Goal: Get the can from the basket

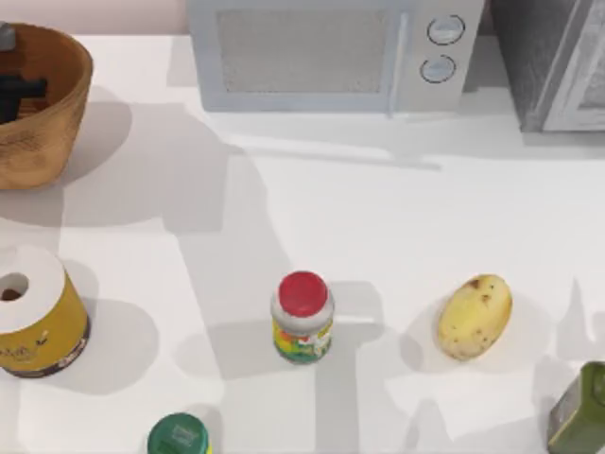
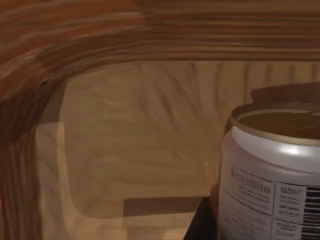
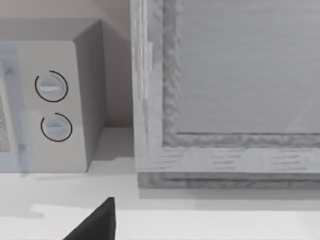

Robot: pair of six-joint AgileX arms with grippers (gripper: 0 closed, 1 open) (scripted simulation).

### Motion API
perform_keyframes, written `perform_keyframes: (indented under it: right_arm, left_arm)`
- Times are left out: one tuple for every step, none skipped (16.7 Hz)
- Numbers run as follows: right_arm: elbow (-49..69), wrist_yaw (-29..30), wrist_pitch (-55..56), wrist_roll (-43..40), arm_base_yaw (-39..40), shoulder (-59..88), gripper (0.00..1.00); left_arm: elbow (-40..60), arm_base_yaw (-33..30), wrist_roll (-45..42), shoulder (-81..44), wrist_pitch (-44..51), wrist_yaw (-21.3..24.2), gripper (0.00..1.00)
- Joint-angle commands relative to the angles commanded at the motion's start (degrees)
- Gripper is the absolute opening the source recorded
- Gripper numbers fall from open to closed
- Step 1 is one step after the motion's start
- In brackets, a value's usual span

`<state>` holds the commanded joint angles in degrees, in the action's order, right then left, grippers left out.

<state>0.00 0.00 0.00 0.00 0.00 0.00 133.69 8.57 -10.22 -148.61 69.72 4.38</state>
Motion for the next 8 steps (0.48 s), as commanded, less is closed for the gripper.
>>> perform_keyframes:
  right_arm:
    - [0.0, 0.0, 0.0, 0.0, 0.0, 0.0, 1.0]
    - [0.0, 0.0, 0.0, 0.0, 0.0, 0.0, 1.0]
    - [0.0, 0.0, 0.0, 0.0, 0.0, 0.0, 1.0]
    - [0.0, 0.0, 0.0, 0.0, 0.0, 0.0, 1.0]
    - [0.0, 0.0, 0.0, 0.0, 0.0, 0.0, 1.0]
    - [0.0, 0.0, 0.0, 0.0, 0.0, 0.0, 1.0]
    - [0.0, 0.0, 0.0, 0.0, 0.0, 0.0, 1.0]
    - [0.0, 0.0, 0.0, 0.0, 0.0, 0.0, 1.0]
  left_arm:
    - [0.0, 0.0, 0.0, 0.0, 0.0, 0.0, 0.0]
    - [0.0, 0.0, 0.0, 0.0, 0.0, 0.0, 0.0]
    - [0.0, 0.0, 0.0, 0.0, 0.0, 0.0, 0.0]
    - [0.0, 0.0, 0.0, 0.0, 0.0, 0.0, 0.0]
    - [0.0, 0.0, 0.0, 0.0, 0.0, 0.0, 0.0]
    - [0.0, 0.0, 0.0, 0.0, 0.0, 0.0, 0.0]
    - [0.0, 0.0, 0.0, 0.0, 0.0, 0.0, 0.0]
    - [0.0, 0.0, 0.0, 0.0, 0.0, 0.0, 0.0]
